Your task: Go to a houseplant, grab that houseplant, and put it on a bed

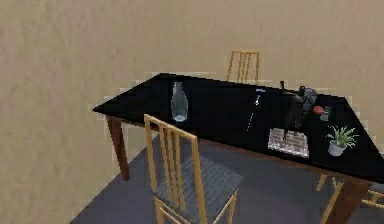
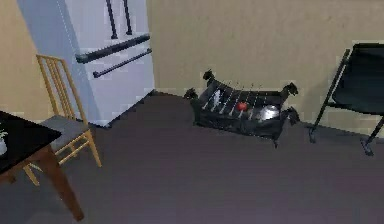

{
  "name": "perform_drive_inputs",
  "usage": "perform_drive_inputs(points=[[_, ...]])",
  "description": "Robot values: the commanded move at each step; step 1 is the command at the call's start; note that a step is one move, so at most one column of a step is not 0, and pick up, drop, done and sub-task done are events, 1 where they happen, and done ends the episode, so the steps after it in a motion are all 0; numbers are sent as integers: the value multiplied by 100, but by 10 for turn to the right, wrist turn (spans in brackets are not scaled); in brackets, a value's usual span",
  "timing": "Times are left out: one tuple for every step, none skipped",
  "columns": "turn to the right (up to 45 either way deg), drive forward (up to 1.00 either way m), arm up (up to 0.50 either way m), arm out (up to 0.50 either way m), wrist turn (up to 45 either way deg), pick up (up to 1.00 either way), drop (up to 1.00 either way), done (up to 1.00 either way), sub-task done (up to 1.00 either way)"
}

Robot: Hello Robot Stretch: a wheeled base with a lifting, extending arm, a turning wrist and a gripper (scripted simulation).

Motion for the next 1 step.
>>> perform_drive_inputs(points=[[450,0,0,0,0,0,0,0,0]])
